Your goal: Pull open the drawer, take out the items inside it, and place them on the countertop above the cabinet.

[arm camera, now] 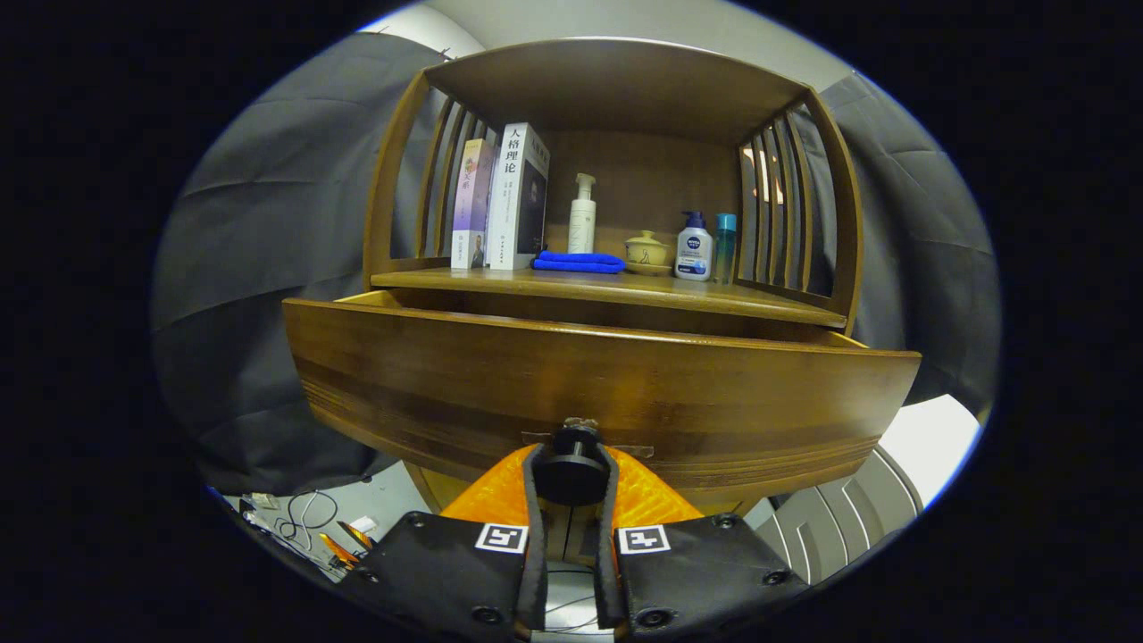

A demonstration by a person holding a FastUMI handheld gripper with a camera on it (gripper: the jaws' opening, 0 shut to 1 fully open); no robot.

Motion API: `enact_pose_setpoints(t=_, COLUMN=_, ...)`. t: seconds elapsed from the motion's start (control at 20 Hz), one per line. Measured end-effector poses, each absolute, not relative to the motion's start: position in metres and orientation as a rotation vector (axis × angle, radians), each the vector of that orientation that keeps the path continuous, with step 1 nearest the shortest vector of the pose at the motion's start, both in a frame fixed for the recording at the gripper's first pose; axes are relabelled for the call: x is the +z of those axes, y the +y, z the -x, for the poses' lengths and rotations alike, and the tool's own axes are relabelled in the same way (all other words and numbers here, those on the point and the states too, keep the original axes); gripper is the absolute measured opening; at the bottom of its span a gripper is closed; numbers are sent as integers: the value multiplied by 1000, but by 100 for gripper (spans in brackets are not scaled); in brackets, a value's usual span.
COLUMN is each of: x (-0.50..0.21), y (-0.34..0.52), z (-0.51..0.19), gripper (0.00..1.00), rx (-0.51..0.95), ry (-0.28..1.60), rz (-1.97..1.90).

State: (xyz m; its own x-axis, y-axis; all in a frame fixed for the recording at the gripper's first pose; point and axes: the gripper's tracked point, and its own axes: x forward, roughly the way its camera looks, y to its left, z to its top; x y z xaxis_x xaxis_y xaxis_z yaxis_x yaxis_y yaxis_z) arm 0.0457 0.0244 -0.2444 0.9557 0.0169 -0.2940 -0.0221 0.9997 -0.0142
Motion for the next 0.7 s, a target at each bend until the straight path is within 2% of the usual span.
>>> enact_pose_setpoints(t=0.7, x=-251, y=31, z=23, gripper=23, rx=65, ry=318, rz=23)
